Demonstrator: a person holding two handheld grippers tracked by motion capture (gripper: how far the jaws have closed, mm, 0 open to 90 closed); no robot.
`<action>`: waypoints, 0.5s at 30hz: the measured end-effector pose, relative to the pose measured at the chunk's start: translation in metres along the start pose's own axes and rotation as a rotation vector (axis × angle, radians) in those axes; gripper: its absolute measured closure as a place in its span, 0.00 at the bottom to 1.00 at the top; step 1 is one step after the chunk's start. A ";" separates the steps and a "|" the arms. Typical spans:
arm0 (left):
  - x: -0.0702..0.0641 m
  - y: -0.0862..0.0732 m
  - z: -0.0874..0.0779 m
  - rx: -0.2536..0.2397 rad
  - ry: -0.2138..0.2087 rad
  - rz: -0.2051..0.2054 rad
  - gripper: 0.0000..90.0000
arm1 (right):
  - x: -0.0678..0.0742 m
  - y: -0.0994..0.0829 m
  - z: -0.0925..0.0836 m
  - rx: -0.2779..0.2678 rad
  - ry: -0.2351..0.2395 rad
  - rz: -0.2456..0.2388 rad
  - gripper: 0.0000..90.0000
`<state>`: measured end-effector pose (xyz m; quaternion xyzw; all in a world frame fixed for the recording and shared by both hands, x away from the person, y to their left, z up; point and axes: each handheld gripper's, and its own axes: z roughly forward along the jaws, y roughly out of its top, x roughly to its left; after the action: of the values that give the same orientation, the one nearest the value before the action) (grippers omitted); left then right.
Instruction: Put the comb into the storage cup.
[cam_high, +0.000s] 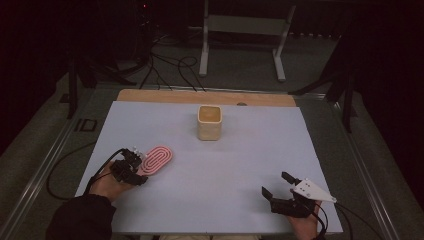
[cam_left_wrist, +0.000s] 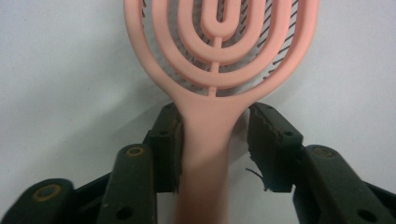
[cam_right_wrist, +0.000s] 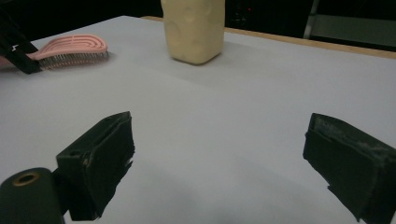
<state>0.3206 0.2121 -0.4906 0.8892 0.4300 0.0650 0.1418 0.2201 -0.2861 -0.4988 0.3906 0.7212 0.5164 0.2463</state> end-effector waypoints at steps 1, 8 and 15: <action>0.000 0.001 0.000 0.006 0.000 0.003 0.66 | 0.000 0.000 0.000 0.000 0.000 0.000 0.09; 0.001 0.004 -0.001 0.051 -0.005 0.012 0.74 | 0.000 0.000 0.000 0.003 0.000 -0.001 0.09; 0.003 0.010 -0.001 0.118 -0.015 0.025 0.76 | 0.000 -0.001 0.001 0.012 0.001 0.001 0.09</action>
<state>0.3296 0.2091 -0.4870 0.9019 0.4207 0.0344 0.0914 0.2208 -0.2857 -0.4998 0.3921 0.7244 0.5122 0.2433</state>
